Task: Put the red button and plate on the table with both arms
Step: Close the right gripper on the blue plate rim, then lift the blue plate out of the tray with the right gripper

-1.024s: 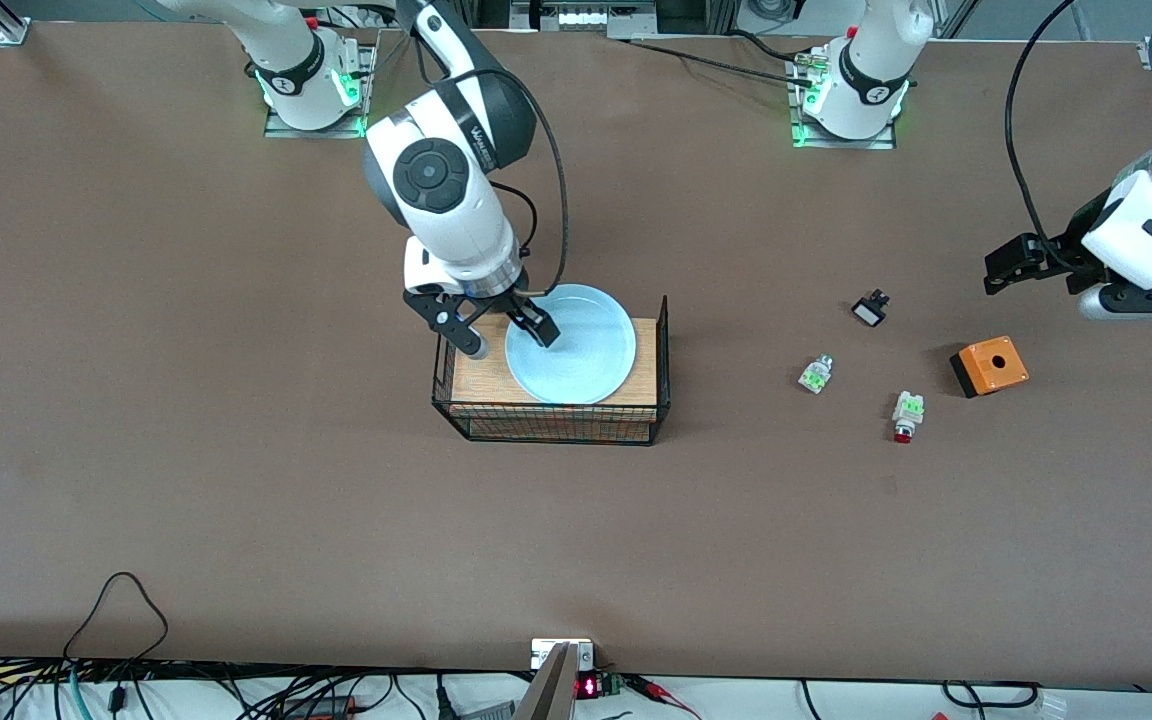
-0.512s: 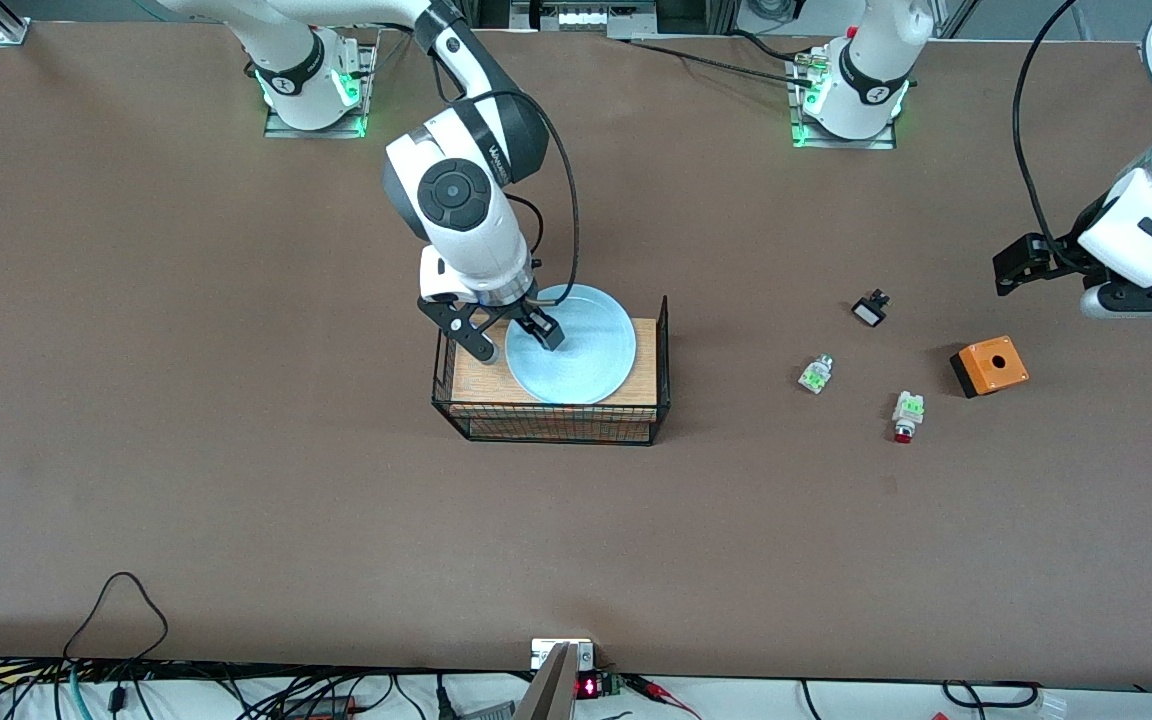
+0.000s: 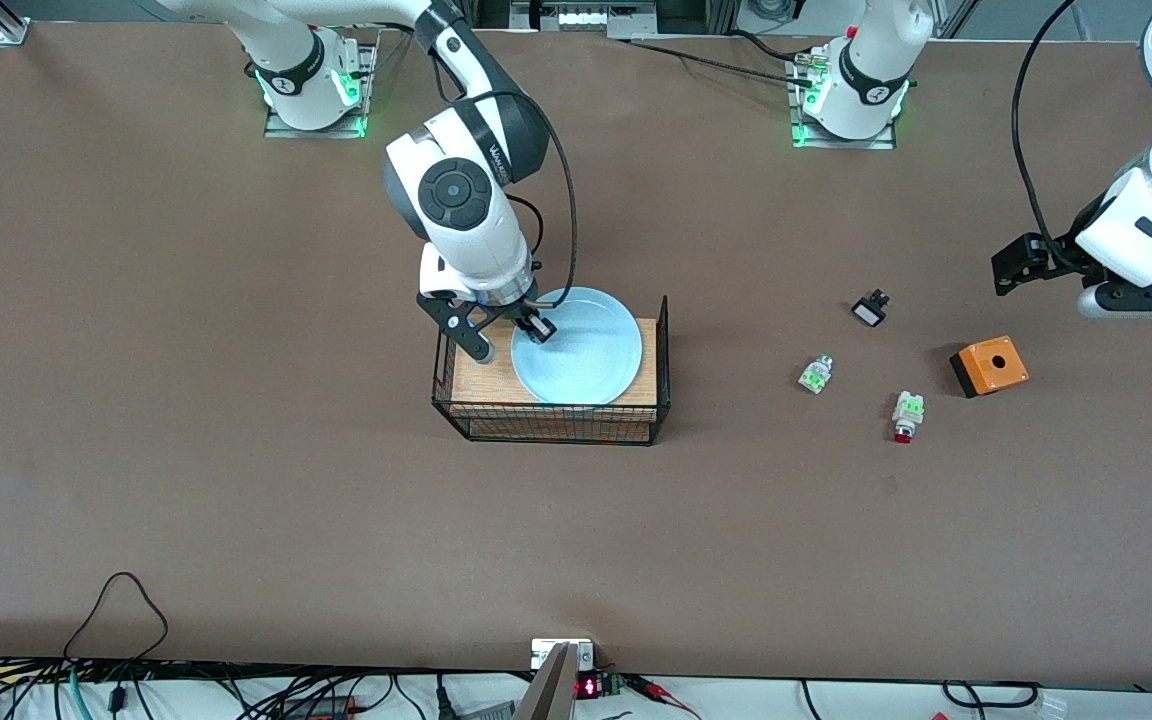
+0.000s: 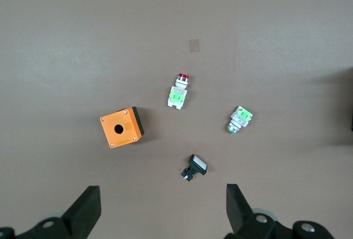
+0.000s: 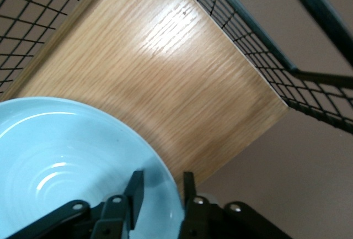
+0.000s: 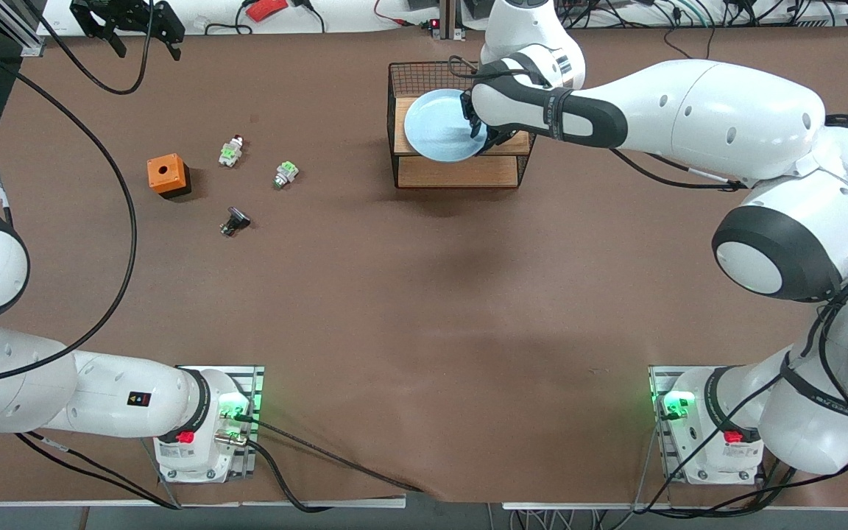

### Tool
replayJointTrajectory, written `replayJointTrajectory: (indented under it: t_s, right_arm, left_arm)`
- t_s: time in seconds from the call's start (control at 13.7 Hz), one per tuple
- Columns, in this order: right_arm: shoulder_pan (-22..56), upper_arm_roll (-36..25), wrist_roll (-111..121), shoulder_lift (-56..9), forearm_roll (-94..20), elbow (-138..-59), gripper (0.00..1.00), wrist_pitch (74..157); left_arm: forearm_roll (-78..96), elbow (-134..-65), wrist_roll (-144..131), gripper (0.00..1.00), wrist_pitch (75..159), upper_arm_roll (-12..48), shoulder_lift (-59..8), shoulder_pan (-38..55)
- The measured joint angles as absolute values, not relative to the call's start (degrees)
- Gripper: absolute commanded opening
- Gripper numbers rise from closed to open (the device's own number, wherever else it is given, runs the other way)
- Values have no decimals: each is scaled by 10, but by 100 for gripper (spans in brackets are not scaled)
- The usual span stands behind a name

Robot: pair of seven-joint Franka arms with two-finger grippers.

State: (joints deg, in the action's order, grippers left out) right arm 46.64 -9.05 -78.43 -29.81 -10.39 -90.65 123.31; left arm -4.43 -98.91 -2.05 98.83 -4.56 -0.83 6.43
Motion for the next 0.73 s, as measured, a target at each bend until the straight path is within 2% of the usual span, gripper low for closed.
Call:
replayJointTrajectory:
  t_s: [0.15, 0.22, 0.73]
  right_arm:
    - [467, -90, -786, -297, -104, -906, 3, 1233]
    - [467, -90, -786, -296, -104, -906, 1, 1233]
    - [466, -92, -783, -257, -108, -902, 0, 1210]
  left_arm:
    - [-44, -988, -20, 100, 988, -45, -8, 64]
    - [-44, -988, -20, 100, 988, -45, -8, 64]
    - [-44, -987, -20, 100, 988, -45, -7, 64]
